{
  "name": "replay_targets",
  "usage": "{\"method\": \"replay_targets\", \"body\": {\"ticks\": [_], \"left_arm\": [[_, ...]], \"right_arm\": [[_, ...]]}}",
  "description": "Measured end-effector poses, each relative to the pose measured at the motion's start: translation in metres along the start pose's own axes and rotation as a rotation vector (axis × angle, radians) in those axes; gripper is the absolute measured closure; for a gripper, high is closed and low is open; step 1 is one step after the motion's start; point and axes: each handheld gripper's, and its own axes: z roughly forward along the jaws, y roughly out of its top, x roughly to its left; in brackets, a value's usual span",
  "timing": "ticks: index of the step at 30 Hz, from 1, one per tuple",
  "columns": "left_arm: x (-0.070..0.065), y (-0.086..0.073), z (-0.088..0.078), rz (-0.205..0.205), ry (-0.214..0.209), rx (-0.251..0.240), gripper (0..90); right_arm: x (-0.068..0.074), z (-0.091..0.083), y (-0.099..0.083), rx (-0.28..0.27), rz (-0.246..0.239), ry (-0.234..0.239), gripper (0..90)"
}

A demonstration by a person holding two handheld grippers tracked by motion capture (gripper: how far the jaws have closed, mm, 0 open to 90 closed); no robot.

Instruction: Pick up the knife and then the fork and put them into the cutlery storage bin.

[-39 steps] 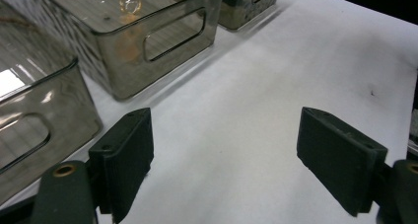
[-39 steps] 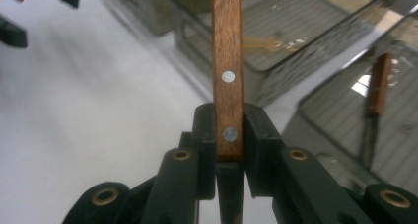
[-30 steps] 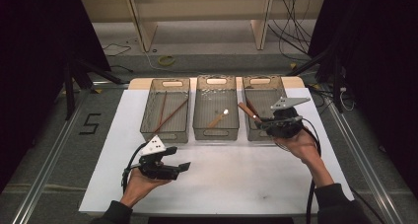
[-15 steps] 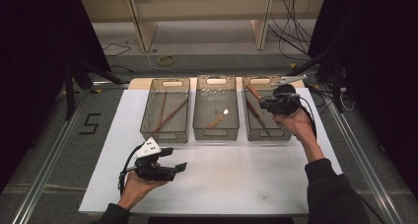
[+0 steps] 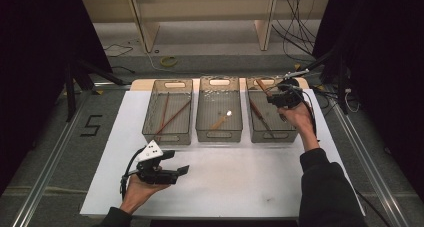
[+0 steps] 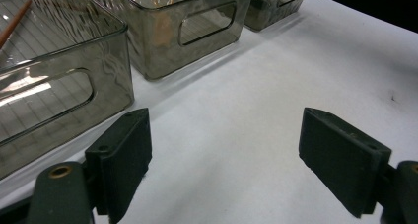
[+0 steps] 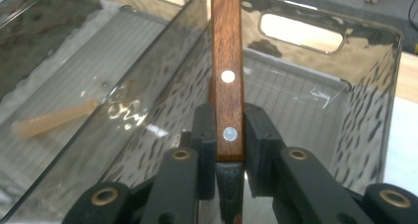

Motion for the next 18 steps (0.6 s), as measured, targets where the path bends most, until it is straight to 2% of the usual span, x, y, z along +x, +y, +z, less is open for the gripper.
{"method": "replay_targets", "body": {"ticks": [3,7,18], "left_arm": [[0.0,-0.001,0.0,0.012,0.004,0.009,19.9],[0.001,-0.001,0.0,0.006,0.002,0.005,19.9],[0.001,-0.002,0.001,0.009,0.004,0.013,19.9]], "right_arm": [[-0.001,0.009,0.0,0.012,0.019,-0.014,77.7],[-0.002,0.016,0.0,0.022,0.031,-0.019,77.7],[0.0,0.029,-0.001,0.045,0.042,-0.033,76.9]]}}
